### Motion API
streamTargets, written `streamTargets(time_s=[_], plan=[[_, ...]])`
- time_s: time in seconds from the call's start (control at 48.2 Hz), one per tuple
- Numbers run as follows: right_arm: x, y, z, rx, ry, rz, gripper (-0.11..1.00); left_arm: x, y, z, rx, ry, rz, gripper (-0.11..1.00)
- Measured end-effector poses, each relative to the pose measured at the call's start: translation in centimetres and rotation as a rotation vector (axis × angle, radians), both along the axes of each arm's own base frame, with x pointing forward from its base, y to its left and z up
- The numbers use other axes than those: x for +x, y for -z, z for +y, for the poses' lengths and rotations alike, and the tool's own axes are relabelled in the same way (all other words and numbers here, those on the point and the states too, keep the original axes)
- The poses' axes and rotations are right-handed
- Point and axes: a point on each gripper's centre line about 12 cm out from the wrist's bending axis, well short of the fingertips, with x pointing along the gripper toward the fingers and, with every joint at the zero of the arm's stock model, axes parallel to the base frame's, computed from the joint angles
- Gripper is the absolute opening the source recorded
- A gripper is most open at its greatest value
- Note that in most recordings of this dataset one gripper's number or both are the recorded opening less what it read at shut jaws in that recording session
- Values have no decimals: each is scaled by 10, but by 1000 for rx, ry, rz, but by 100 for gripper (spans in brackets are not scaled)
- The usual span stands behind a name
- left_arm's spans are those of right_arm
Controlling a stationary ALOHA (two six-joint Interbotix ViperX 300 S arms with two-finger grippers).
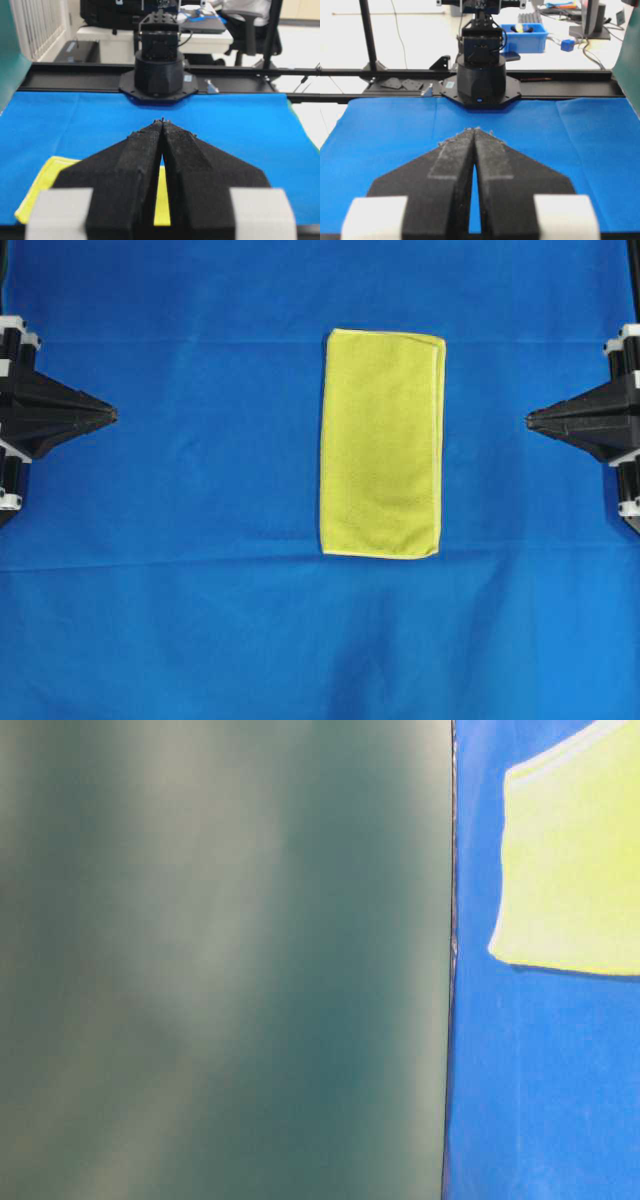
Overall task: Fold a vertical towel.
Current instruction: 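Move both grippers inward toward the far corners of the yellow towel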
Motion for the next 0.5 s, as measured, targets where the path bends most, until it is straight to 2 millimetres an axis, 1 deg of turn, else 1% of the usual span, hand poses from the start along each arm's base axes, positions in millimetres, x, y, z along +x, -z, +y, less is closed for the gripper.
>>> streamTargets(time_s=[0.062,0.145,0.207,0.311,0.415,0.498], plan=[[1,1,0,2,-2,9,0,3,0,0,-18,-3,0,0],[2,5,-1,6,5,41,0,11,3,1,-30,-5,12,0],[4,8,-5,13,25,75,0,17,5,1,-31,-8,20,0],[7,14,-14,35,67,132,0,29,12,4,-37,-22,52,0],[10,23,-27,59,129,191,0,40,22,12,-61,-57,92,0],[13,34,-39,80,186,248,0,48,28,21,-101,-91,112,1]])
